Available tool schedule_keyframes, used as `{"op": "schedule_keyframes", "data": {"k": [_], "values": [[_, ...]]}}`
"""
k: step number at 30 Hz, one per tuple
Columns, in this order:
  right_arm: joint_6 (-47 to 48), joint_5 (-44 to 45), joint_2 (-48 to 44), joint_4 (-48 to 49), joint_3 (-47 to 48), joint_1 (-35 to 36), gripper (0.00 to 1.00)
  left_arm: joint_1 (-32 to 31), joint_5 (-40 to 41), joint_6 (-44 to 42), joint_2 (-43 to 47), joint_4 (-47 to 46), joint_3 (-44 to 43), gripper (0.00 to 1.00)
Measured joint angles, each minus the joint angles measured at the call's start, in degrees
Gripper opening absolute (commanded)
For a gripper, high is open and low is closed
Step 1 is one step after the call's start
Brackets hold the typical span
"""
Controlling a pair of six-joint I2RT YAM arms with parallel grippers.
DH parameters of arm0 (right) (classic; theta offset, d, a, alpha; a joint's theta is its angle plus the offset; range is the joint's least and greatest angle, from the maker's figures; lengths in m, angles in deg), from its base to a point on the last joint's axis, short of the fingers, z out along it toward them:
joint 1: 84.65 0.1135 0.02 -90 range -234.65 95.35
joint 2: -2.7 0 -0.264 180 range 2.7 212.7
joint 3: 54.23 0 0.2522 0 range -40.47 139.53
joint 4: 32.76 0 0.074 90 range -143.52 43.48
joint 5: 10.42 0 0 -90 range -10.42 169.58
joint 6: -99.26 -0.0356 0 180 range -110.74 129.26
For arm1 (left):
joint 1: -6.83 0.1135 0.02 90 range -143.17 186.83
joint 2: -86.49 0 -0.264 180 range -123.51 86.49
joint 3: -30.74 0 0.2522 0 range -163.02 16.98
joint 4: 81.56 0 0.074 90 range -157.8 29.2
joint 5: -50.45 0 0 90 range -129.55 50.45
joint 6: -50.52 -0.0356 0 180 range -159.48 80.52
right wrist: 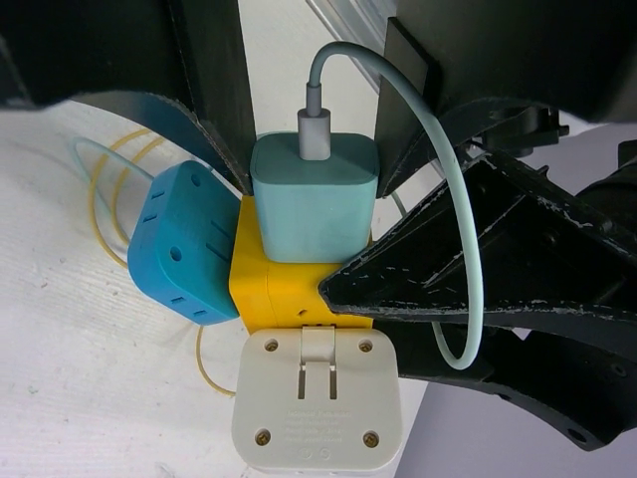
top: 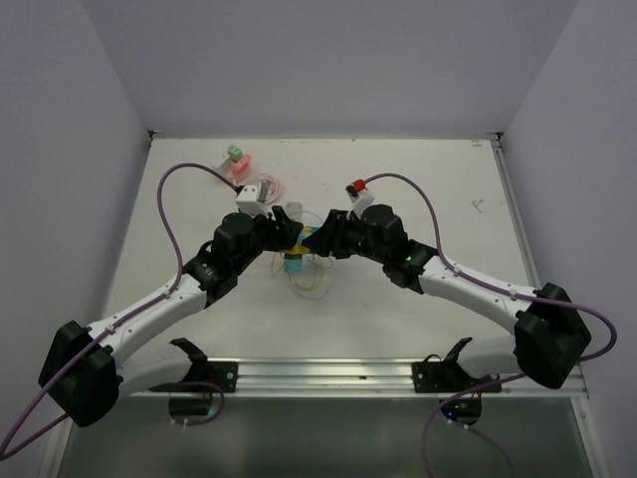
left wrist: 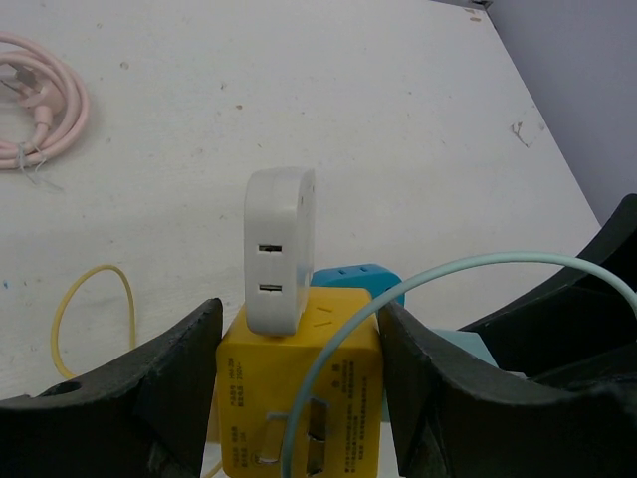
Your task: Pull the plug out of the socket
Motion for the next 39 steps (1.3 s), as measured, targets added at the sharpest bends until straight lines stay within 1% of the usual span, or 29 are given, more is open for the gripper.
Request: {"op": "schedule_keyframes", "data": {"k": [6, 9, 12, 14, 19, 21, 24, 26, 30, 35, 39], "values": [[0.0, 0.7, -1.8, -3.1, 0.3, 0.1, 0.00, -0.7, 0.9, -0.4, -0.1, -2.2, 0.7, 0.00], [0.2, 0.4, -4.5, -6.6, 0.3, -0.8, 0.00, 1.3, 8.1, -3.9, -0.7, -1.0, 1.6, 0.00], [0.4, -0.6, -6.4, -8.5, 0.5, -2.0, 0.00, 3.6, 12.4, -5.8, -1.6, 0.1, 2.5, 0.00], [0.9, -1.3, -7.1, -9.9, 0.9, -2.6, 0.00, 4.2, 13.6, -6.7, -1.8, 1.1, 2.9, 0.00], [4.1, -0.9, -8.2, -14.4, 2.1, -3.8, 0.00, 4.7, 13.7, -7.7, -1.8, 1.7, 3.1, 0.00], [5.1, -0.8, -9.0, -16.2, 2.3, -5.7, 0.00, 4.7, 13.4, -8.0, -1.8, 2.1, 3.0, 0.00], [5.6, -0.8, -10.5, -17.9, 2.3, -10.9, 0.00, 4.8, 12.8, -8.5, -1.8, 2.7, 2.8, 0.00], [6.1, 0.0, -11.9, -19.4, 2.3, -14.4, 0.00, 4.7, 12.0, -9.1, -1.7, 2.9, 2.8, 0.00], [7.4, 2.5, -13.2, -23.0, 3.2, -18.9, 0.00, 4.8, 9.7, -9.3, -1.6, 3.0, 2.8, 0.00], [7.8, 5.0, -12.9, -26.6, 3.1, -25.4, 0.00, 4.8, 7.8, -9.3, -0.8, 3.1, 2.8, 0.00], [9.0, 7.1, -9.9, -27.2, 2.8, -28.0, 0.00, 5.4, 6.6, -9.2, -0.1, 3.5, 2.8, 0.00]]}}
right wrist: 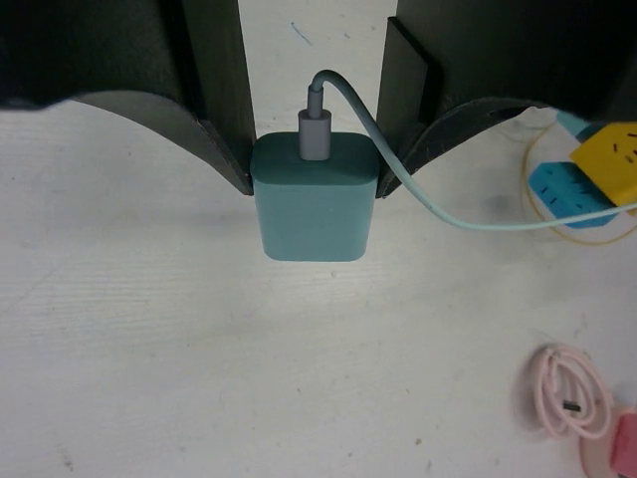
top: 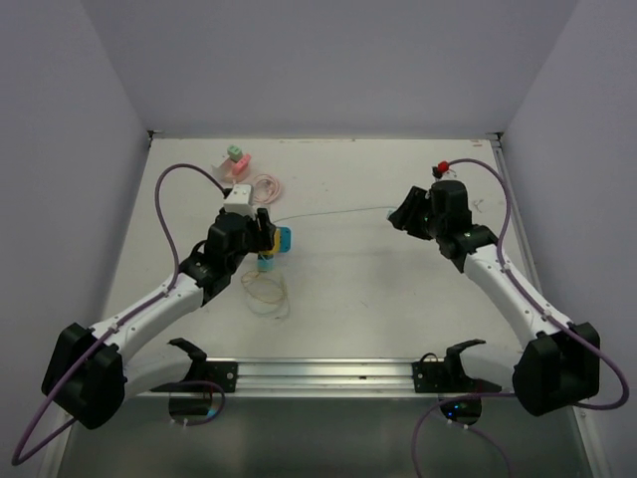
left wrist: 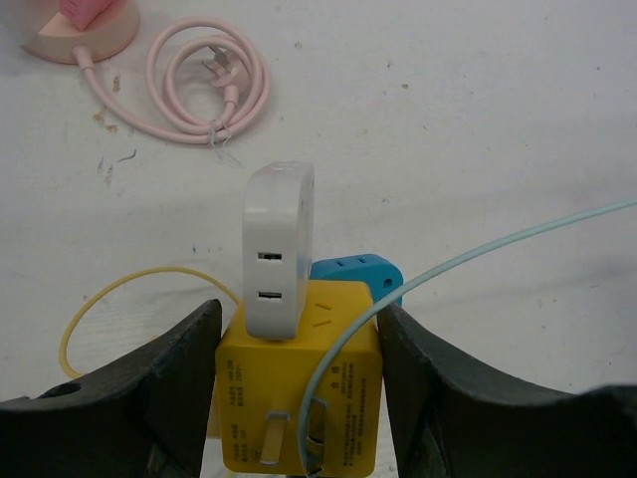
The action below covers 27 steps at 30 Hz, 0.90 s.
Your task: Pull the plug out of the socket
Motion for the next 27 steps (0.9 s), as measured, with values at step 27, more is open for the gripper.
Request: {"op": "schedule_keyframes", "data": {"k": [27], "values": [[11.1, 4.6, 20.2, 15.8, -7.9, 10.0, 0.32, 0.5, -9.5, -0.5, -18.4, 1.6, -8.1, 0.29]]}}
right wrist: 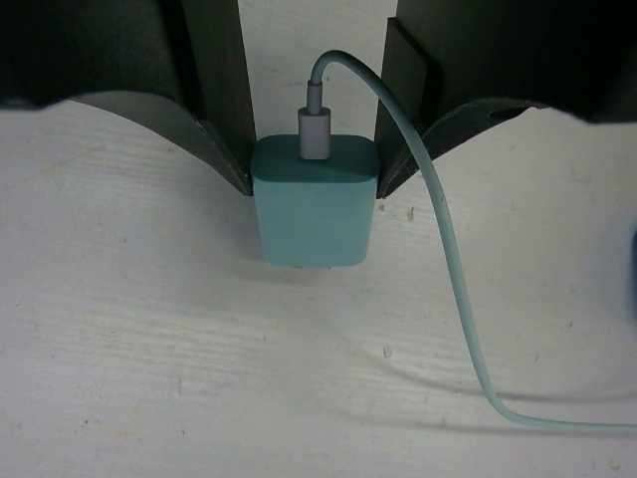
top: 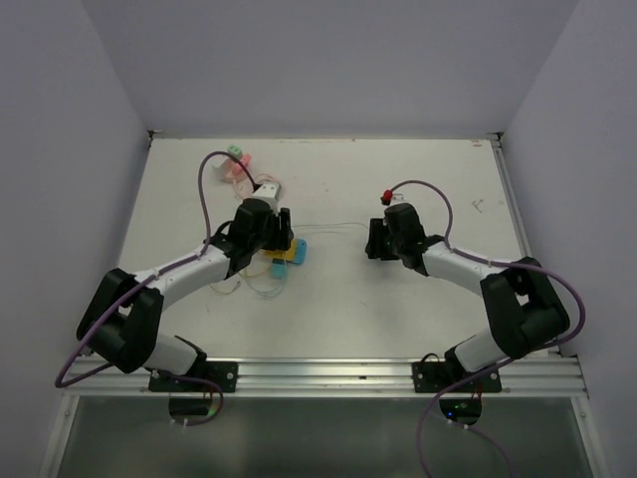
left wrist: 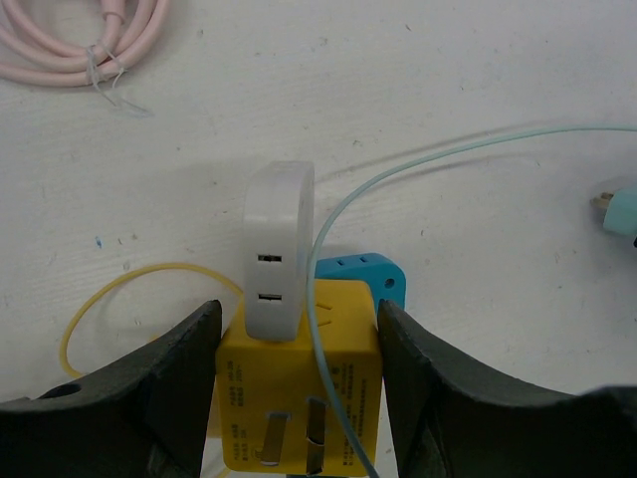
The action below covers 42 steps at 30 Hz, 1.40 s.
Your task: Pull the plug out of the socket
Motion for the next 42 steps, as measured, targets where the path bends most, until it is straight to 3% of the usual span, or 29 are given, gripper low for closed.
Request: {"op": "schedule_keyframes", "data": {"k": [4, 8, 10, 16, 20, 24, 29, 31, 36, 42], "values": [[-0.5, 0.3, -0.2, 0.5, -0.7, 0.2, 0.42, 0.0, -0.3, -0.2, -0.3, 0.7, -0.3, 0.42], [-1.4, 0.3, -1.1, 0.9, -1.9, 0.3, 0.52, 0.0, -0.4, -0.8, -1.0, 1.0, -0.6, 0.48], [-1.9, -0.2, -1.6, 0.5, -2.4, 0.3, 0.59, 0.0, -0.5, -0.9, -1.9, 1.4, -1.3, 0.59], [-2.4, -1.6, -5.2, -2.1, -4.8, 0.4, 0.78, 0.0, -1.9, -1.2, -3.9, 2.8, -3.6, 0.77], [-2.6, -2.9, -8.8, -3.4, -5.1, 0.5, 0.86, 0.0, -2.5, -0.9, -4.0, 3.5, -5.0, 0.89], [-2.6, -4.7, -13.1, -4.4, -5.1, 0.6, 0.88, 0.0, -2.9, -0.4, -4.0, 4.8, -6.9, 0.99], [-2.6, -6.6, -17.7, -5.7, -5.0, 0.9, 0.88, 0.0, -3.1, 1.6, -3.5, 7.8, -9.1, 0.98], [-2.6, -6.9, -19.1, -6.3, -4.9, 0.9, 0.88, 0.0, -3.1, 2.9, -2.7, 10.0, -9.9, 0.93], [-2.9, -7.6, -22.0, -7.1, -5.0, 1.0, 0.88, -1.5, 0.2, 6.4, -0.5, 16.6, -11.6, 0.70], [-4.0, -8.1, -23.8, -7.3, -5.4, 1.0, 0.95, -7.0, 5.5, 12.0, 1.0, 25.3, -12.8, 0.65]]}}
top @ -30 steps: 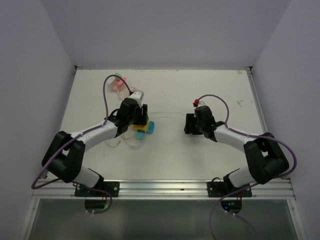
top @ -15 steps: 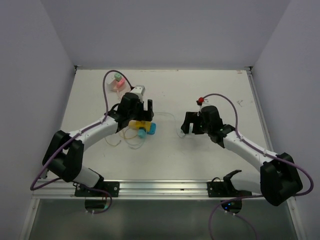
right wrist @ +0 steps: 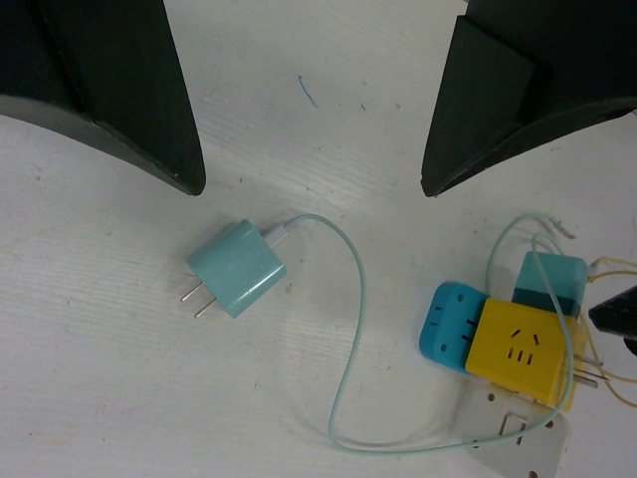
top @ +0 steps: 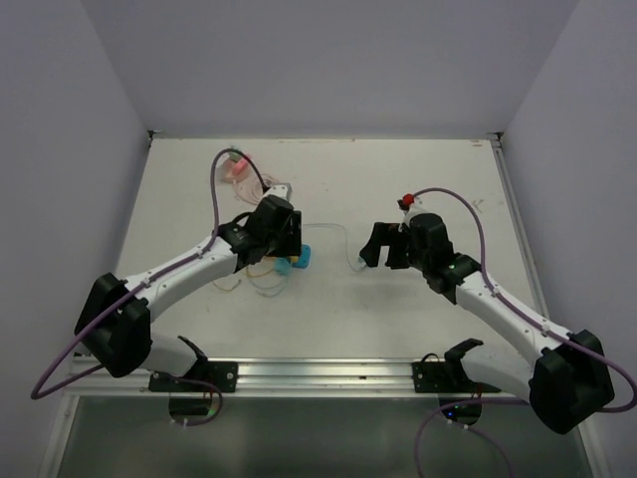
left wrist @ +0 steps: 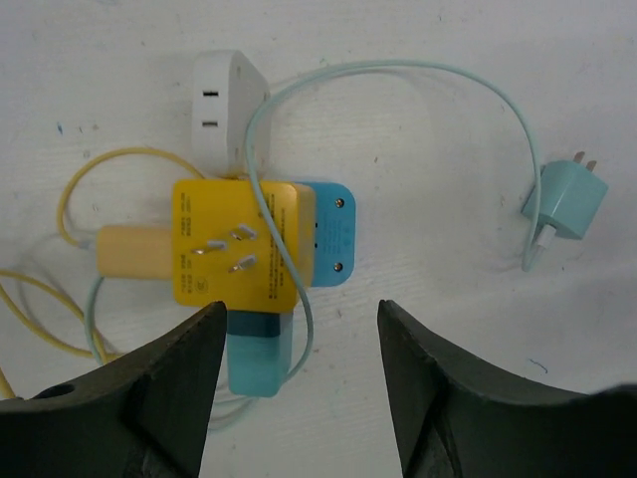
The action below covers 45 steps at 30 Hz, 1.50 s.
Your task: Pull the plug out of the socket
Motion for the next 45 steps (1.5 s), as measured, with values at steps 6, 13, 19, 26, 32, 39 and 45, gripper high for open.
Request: {"op": "schedule_keyframes", "data": {"k": [6, 13, 19, 26, 32, 39, 45], "values": [[-0.9, 0.0, -2.7, -0.5, -1.4, 0.0, 0.99, -7.8, 4.5, 4.2, -0.8, 4.0, -0.1, 0.56], [-1.0, 0.0, -5.5, -0.8, -1.6, 0.0, 0.99, -10.1, 9.4, 5.5, -7.0, 6.2, -3.0, 0.44], [-1.0, 0.1, -7.8, -0.9, -2.1, 0.0, 0.99, -10.3, 12.0, 5.9, -10.6, 7.5, -4.7, 0.34], [-1.0, 0.1, -8.3, -0.9, -3.0, 0.0, 0.99, -10.3, 13.5, 6.8, -11.8, 8.5, -4.8, 0.07], [-0.9, 0.1, -8.3, -0.9, -3.3, 0.0, 0.99, -10.3, 14.4, 6.8, -12.2, 9.7, -6.6, 0.00], [-0.6, 0.2, -10.7, -2.9, -3.2, 0.0, 0.99, -11.0, 13.4, 6.0, -14.9, 10.4, -15.1, 0.00], [-0.3, 3.5, -16.9, -6.1, -3.0, 0.0, 0.99, -14.9, 8.9, 4.8, -22.2, 10.4, -25.5, 0.00]]}}
